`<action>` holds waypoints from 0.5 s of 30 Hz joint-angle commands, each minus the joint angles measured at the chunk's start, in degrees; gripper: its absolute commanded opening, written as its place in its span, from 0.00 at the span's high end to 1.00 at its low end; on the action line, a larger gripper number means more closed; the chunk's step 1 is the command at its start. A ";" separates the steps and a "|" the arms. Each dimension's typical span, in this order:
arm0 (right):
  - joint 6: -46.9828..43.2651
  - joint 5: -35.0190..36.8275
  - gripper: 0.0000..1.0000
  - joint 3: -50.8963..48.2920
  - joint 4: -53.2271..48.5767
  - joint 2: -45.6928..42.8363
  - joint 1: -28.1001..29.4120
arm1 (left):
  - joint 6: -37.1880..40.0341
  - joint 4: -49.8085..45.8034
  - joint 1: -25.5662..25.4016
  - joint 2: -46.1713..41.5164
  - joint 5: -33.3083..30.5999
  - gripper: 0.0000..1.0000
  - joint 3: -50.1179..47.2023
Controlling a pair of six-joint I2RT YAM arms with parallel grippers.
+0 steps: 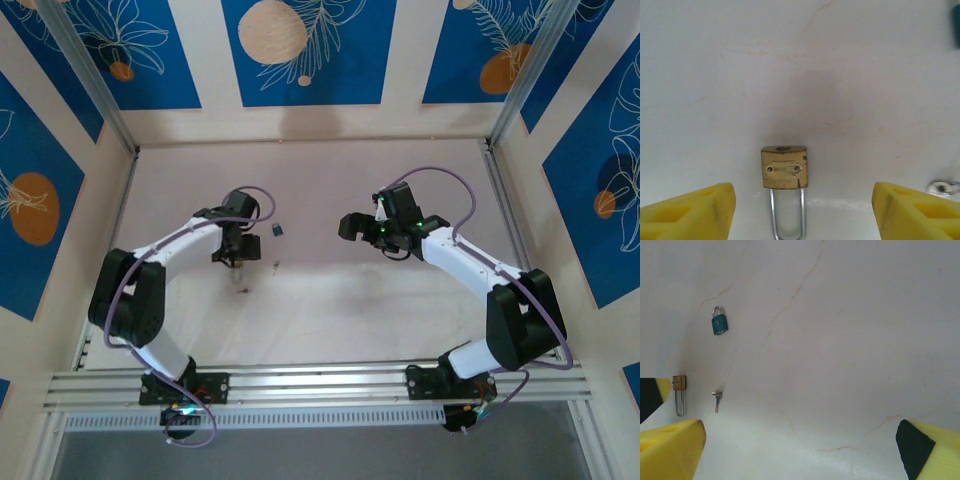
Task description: Unlock with the key
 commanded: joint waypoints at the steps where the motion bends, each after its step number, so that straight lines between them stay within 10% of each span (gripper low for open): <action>1: -0.30 -0.49 0.02 -0.11 -0.62 0.10 0.14 | 1.58 -2.81 -0.20 3.74 -0.95 0.32 1.85; 15: -0.40 -0.44 0.04 -0.45 -0.92 0.12 -0.48 | 1.22 -0.27 0.27 7.26 -1.10 0.46 0.47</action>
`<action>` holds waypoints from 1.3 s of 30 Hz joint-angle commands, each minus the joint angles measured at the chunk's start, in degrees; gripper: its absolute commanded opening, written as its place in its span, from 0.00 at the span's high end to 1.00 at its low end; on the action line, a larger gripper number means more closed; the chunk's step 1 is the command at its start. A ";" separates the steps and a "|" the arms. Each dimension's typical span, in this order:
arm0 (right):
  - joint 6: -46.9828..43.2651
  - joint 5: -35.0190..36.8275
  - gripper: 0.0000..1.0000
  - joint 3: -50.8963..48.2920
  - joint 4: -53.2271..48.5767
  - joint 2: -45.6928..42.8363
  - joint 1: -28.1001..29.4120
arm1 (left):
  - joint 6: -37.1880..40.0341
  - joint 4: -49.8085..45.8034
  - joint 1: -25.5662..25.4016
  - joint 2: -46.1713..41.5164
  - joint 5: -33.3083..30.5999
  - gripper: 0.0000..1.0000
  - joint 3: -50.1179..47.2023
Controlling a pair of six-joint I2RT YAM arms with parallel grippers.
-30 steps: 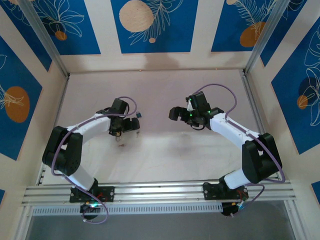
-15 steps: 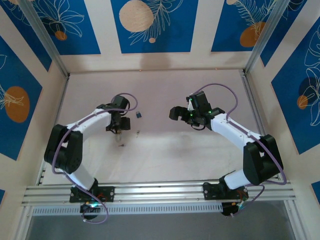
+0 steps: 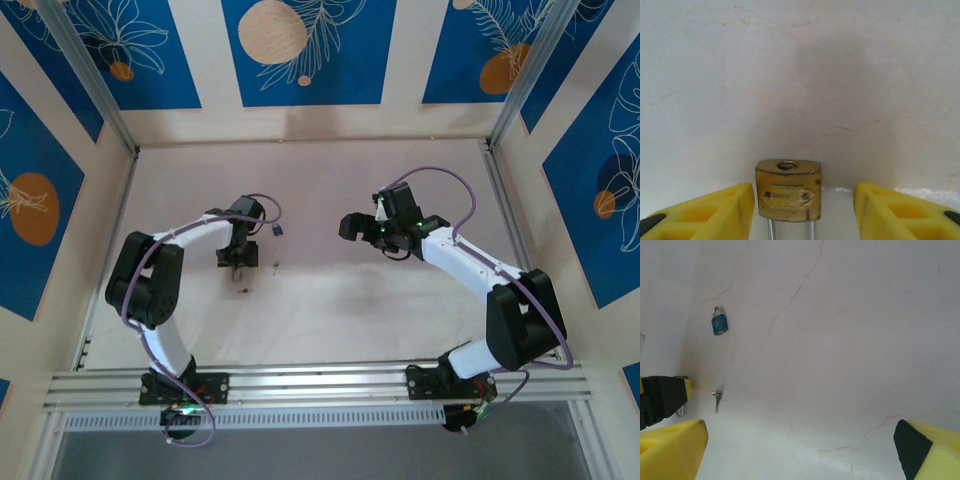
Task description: Unlock with the key
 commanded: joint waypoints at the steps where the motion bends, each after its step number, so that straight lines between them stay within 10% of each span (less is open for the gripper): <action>1: -0.37 -0.52 0.04 -0.53 -0.83 0.27 -0.36 | -0.24 0.01 0.46 0.00 -0.65 0.46 -1.11; 39: 0.27 0.62 0.05 -1.23 -1.75 -0.94 -0.54 | 5.56 -2.29 -2.47 -7.39 6.87 0.68 3.37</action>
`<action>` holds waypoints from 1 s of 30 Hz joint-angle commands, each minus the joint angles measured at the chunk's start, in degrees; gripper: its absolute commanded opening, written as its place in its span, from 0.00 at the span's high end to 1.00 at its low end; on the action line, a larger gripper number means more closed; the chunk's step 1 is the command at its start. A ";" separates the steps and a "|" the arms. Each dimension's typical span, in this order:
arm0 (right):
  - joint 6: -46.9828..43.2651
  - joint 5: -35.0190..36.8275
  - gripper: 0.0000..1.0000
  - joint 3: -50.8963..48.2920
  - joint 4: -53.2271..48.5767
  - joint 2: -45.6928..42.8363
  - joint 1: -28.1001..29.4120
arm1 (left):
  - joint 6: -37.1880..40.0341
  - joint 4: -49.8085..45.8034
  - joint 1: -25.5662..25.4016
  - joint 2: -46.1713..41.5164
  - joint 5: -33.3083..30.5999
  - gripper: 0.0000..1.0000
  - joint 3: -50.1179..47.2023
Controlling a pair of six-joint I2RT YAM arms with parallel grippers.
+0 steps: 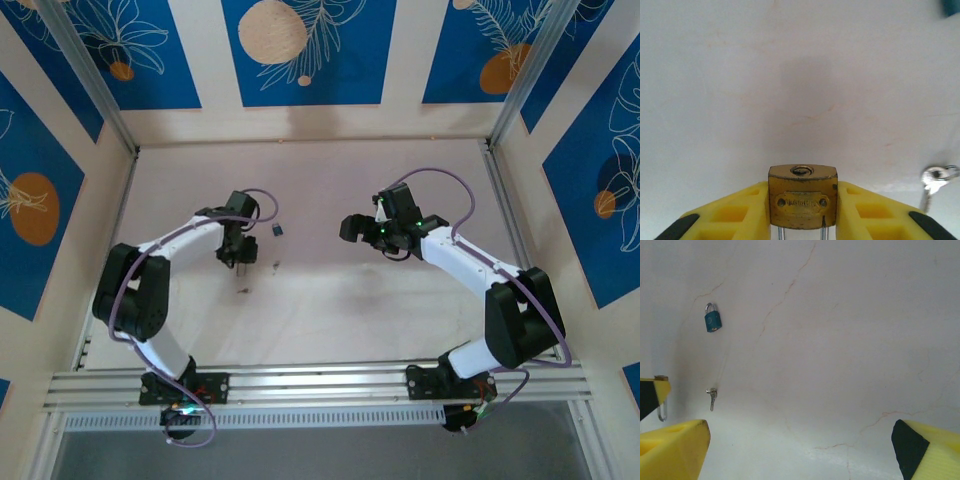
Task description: Unlock with the key
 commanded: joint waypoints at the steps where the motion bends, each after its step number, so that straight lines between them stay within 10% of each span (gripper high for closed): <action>1: 0.34 0.96 0.05 -1.65 -0.88 -1.85 -0.66 | 2.72 -2.80 -4.67 -1.14 1.60 0.68 4.41; 15: 6.45 -1.53 0.06 -10.51 -1.52 -8.59 -15.71 | 18.01 0.63 -27.77 10.35 9.15 0.72 11.19; 24: 6.00 -2.63 0.06 -10.88 -1.56 -10.01 -16.93 | 20.72 -1.14 -29.82 15.59 8.85 0.70 13.66; 30: 5.97 -3.82 0.05 -10.46 -1.39 -9.95 -16.89 | 21.67 -3.23 -30.01 15.43 7.82 0.47 14.05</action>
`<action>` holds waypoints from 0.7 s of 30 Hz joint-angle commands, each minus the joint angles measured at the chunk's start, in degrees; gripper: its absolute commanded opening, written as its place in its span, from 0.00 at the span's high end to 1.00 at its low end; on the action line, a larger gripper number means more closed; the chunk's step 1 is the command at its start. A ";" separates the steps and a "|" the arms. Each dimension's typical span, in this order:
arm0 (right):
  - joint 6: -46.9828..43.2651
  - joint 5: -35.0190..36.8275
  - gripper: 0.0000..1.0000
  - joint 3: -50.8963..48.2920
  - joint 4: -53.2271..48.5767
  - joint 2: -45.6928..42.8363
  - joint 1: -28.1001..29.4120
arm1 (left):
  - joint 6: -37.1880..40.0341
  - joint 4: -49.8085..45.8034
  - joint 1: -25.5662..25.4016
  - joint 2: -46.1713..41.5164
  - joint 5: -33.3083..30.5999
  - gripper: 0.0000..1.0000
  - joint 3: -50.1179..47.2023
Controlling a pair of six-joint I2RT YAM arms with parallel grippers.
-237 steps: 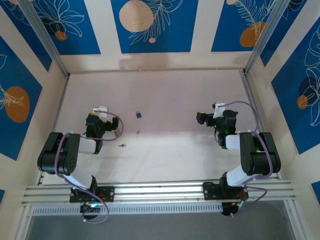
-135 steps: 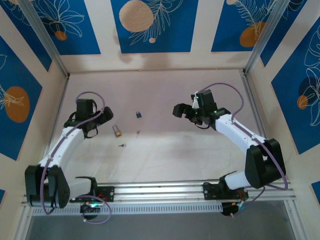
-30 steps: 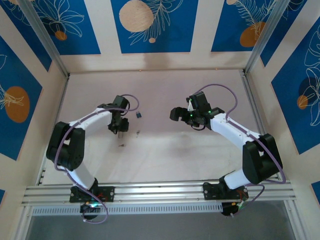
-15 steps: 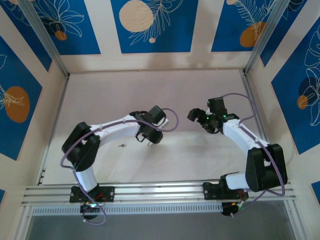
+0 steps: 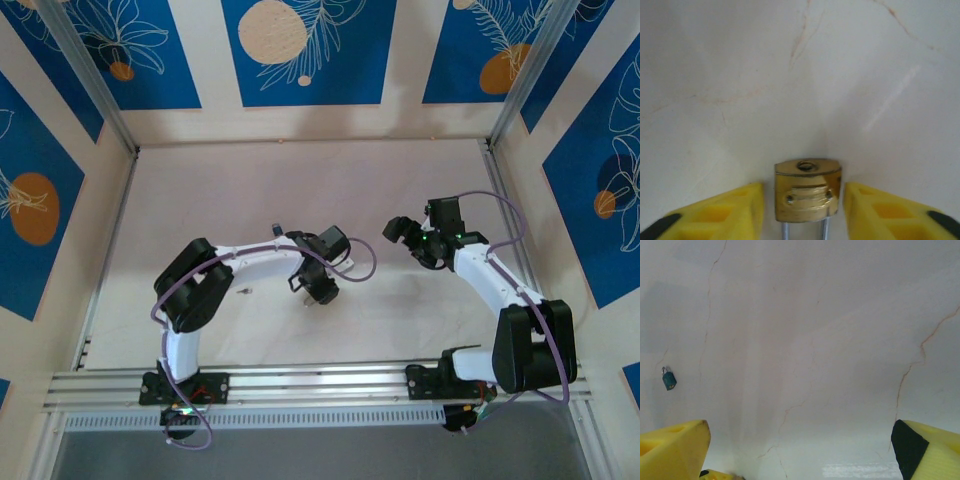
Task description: Unlock with the key
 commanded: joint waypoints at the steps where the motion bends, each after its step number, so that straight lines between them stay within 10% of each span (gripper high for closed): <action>1: 0.75 -2.23 0.05 0.18 -0.53 -0.79 -0.12 | 1.59 -2.97 -0.33 -0.14 -1.00 0.43 1.64; 12: 0.09 -0.58 0.05 2.15 -1.71 -1.12 3.80 | -2.15 -2.22 2.75 -9.98 -8.86 0.15 -0.60; 21: -0.22 0.37 0.05 4.20 -2.00 0.47 8.13 | -17.94 0.64 19.03 -20.33 -9.95 0.16 -14.81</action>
